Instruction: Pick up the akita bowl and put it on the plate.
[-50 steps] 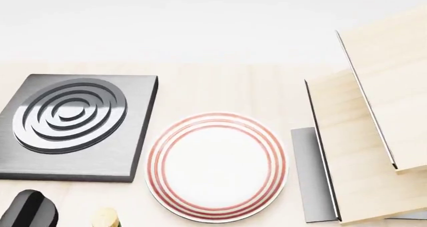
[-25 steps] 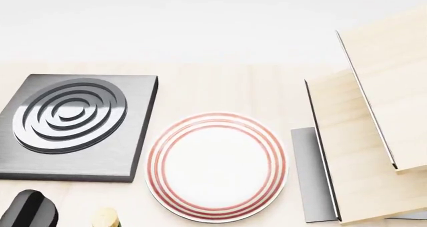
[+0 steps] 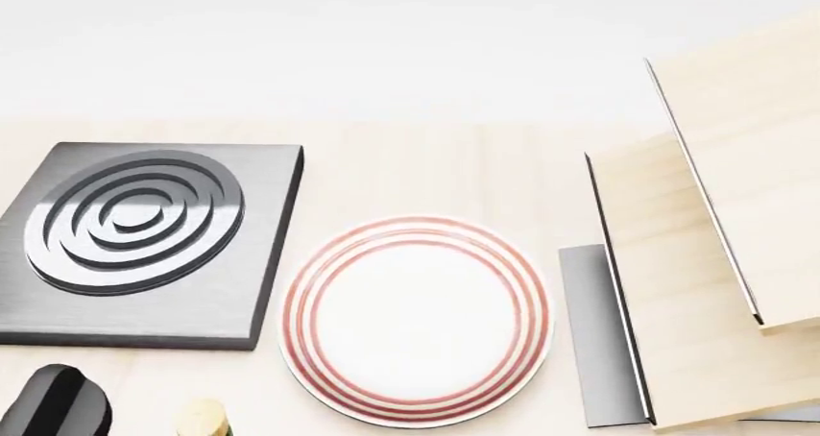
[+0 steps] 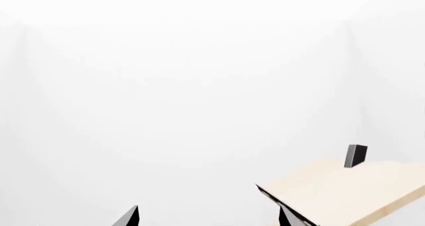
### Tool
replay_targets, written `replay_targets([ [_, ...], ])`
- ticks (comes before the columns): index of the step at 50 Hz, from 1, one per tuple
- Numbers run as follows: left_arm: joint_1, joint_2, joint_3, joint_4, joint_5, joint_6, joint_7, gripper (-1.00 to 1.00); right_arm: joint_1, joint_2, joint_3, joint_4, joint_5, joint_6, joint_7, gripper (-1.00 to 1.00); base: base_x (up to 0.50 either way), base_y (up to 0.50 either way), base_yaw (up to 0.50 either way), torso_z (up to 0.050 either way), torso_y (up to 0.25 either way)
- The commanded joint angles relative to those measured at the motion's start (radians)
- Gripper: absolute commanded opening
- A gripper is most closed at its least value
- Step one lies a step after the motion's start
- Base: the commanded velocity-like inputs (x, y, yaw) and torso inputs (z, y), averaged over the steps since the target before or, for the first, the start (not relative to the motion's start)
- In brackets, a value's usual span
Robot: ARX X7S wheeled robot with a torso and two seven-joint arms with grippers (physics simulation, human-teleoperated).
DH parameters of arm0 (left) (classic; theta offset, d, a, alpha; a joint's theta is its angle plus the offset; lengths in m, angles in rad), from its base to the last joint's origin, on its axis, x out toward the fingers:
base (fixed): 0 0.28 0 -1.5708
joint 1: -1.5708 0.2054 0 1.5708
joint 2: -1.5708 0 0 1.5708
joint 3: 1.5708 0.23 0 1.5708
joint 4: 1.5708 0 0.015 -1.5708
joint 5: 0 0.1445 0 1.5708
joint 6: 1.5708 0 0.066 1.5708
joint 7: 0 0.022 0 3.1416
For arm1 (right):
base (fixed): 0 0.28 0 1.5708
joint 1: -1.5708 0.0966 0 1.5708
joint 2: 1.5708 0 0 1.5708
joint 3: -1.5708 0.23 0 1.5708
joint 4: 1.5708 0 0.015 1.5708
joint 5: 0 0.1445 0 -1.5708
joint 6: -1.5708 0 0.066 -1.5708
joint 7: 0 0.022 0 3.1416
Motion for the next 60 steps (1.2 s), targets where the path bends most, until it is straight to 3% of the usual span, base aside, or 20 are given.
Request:
replay_targets([
  [1, -0.105, -0.066, -0.001, -0.043, -0.209, -0.176, -0.02, 1.0, 0.022, 0.0, -0.003, 0.011, 0.005, 0.023, 0.006, 1.0, 0.0, 0.0, 0.0, 0.0, 0.0],
  [17, -0.109, -0.159, 0.016, -0.092, -0.528, -0.333, -0.051, 1.0, 0.056, -0.005, -0.015, 0.037, 0.009, 0.06, 0.01, 1.0, 0.0, 0.0, 0.0, 0.0, 0.0],
  [28, -0.011, -0.269, -0.009, -0.103, -0.67, -0.355, -0.023, 1.0, 0.074, -0.005, -0.02, 0.061, 0.016, 0.071, 0.014, 1.0, 0.0, 0.0, 0.0, 0.0, 0.0],
  [39, 0.042, -0.347, 0.116, -0.237, -0.909, -0.415, -0.092, 1.0, 0.068, 0.002, -0.012, 0.065, 0.029, 0.053, 0.022, 1.0, 0.0, 0.0, 0.0, 0.0, 0.0],
  [60, 0.085, -0.354, 0.209, -0.421, -0.952, -0.416, -0.147, 1.0, 0.055, 0.011, -0.021, 0.068, 0.025, 0.014, 0.027, 1.0, 0.0, 0.0, 0.0, 0.0, 0.0],
])
